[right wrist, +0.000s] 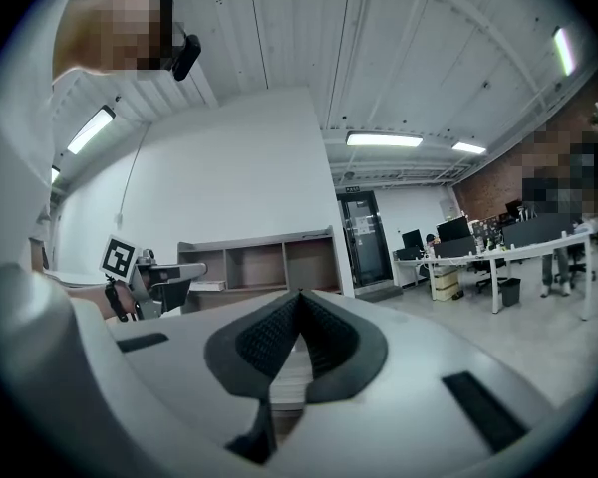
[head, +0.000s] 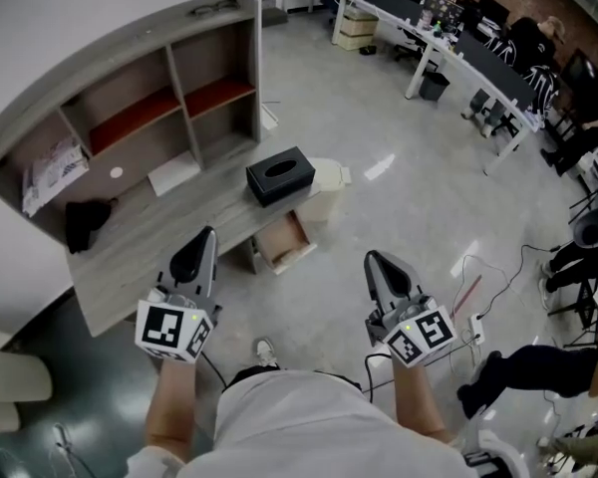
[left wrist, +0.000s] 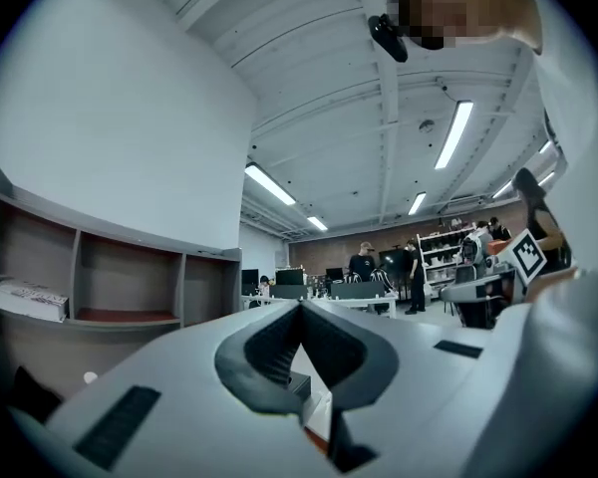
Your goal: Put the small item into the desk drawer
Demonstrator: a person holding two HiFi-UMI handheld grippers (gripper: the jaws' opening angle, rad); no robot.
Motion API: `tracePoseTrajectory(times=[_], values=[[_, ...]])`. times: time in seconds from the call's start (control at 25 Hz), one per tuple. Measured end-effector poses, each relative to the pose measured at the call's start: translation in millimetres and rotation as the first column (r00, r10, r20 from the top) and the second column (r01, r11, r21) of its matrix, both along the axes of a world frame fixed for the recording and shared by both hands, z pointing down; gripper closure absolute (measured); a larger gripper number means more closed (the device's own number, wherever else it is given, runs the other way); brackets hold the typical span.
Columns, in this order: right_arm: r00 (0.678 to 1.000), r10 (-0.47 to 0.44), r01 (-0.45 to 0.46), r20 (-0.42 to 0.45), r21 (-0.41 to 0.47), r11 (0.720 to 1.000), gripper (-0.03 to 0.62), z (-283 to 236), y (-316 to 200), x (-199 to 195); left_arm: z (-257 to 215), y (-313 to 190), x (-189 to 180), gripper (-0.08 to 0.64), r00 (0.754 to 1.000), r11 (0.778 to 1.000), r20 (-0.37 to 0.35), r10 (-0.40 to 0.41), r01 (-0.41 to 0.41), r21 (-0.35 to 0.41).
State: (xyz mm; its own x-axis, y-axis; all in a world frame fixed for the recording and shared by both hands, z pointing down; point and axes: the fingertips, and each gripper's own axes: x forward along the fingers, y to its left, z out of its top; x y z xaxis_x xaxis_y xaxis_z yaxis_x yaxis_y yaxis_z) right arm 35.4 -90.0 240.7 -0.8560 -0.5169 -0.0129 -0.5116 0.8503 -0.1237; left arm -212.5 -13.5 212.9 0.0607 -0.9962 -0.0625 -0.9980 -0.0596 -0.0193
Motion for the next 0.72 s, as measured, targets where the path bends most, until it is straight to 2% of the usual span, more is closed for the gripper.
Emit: tracePoseTrajectory(times=[0.32, 0.48, 0.72], values=[[0.999, 0.047, -0.048, -0.007, -0.026, 0.999, 0.569, 2, -8, 18, -6, 27, -21, 0.543, 0.994, 0.997, -0.101, -0.048, 0.055, 0.061], [0.995, 0.098, -0.098, -0.01, -0.035, 0.995, 0.569, 4, -12, 35, 9, 35, -23, 0.543, 0.992, 0.996, -0.094, -0.082, 0.086, 0.039], [0.986, 0.164, -0.165, -0.04, -0.021, 0.986, 0.569, 5, -16, 51, 39, 47, -22, 0.543, 0.983, 0.99, -0.121, -0.136, 0.138, 0.006]])
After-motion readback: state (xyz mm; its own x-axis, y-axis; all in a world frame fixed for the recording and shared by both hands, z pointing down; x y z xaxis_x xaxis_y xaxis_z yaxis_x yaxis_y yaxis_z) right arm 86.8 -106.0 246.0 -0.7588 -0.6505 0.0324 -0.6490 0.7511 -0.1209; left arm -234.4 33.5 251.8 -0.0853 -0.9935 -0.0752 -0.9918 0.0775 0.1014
